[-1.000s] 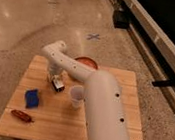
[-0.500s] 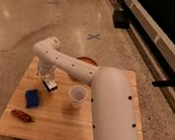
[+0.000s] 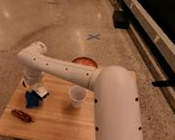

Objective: Place the eraser on the white sponge

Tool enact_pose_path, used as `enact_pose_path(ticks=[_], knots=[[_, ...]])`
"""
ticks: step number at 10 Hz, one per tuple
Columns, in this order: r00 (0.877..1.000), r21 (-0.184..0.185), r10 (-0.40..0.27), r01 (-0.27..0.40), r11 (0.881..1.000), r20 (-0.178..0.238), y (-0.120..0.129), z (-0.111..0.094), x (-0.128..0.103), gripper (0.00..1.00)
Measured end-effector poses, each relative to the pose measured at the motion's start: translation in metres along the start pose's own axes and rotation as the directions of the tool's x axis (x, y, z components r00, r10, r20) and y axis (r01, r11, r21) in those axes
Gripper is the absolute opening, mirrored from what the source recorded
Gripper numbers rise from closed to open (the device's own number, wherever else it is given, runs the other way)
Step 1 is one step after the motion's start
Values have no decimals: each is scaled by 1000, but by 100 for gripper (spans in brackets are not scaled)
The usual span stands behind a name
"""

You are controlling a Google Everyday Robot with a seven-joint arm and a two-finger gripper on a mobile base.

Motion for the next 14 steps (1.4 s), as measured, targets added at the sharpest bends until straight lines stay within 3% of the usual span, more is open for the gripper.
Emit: enact_pose_path(ticks=[1,2,6,7,11,14], knots=[[1000,3,-25,25,1000,2,-10,4,1,15],[999,8,-51,51,999,5,-20,11,3,22],[996,-10,-86,86,996,32,-31,36,9,61],[996,-16,-84,85,996,39,-29,40,9,65],[996,-38,-71,73,997,61,-22,45,13,66],[996,-46,-64,66,997,55,-18,42,18,66]])
